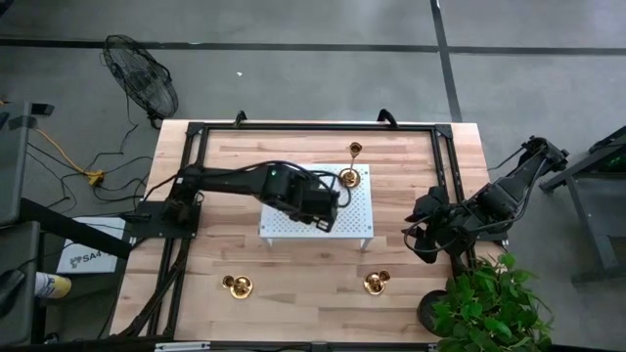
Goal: Pick & Place candle stick holders
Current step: Put the yellow scented candle on the shelf
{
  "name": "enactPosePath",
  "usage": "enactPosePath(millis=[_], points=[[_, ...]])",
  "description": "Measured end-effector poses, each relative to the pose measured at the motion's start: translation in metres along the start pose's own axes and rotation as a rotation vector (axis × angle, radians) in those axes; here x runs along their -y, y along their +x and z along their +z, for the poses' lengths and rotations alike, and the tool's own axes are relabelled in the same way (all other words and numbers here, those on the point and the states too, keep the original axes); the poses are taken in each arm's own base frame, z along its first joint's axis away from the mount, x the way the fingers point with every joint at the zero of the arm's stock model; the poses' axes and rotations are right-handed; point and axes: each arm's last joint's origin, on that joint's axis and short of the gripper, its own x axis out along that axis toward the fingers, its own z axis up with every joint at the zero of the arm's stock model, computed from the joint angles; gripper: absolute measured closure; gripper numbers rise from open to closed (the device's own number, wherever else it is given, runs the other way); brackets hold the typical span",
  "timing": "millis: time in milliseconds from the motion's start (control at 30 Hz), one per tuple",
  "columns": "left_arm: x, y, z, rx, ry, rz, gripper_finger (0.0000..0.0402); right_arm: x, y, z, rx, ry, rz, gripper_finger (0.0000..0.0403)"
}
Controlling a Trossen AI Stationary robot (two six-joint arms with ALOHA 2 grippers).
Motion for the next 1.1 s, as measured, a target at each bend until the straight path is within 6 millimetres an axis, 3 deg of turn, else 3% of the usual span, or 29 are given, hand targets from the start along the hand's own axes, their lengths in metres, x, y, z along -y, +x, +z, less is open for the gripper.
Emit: enactPosePath(millis=[200, 400, 567, 700, 833, 1100], points=[[-0.012, -0.026, 0.002, 0.046, -0.017, -0.051, 0.0401, 0.000, 0.000, 0.000, -0.005, 0.000, 0.004, 0.0249], [-0.043, -0.058, 0.001, 0.087, -0.061, -0.084, 0.0401, 0.000, 0.000, 0.000, -0.008, 0.000, 0.005, 0.0249], [-0.080, -0.052, -0.013, 0.024, -0.146, 0.006, 0.0401, 0.000, 0.000, 0.000, -0.005, -0.001, 0.004, 0.0249], [-0.100, -0.046, -0.021, -0.008, -0.199, 0.053, 0.0401, 0.000, 0.000, 0.000, 0.007, -0.002, -0.004, 0.0249], [-0.102, -0.038, -0.021, -0.001, -0.232, 0.084, 0.0401, 0.000, 0.000, 0.000, 0.007, -0.003, -0.005, 0.0249], [-0.100, -0.018, 0.000, -0.042, -0.259, 0.134, 0.0401, 0.000, 0.000, 0.000, 0.007, 0.001, -0.004, 0.0249]])
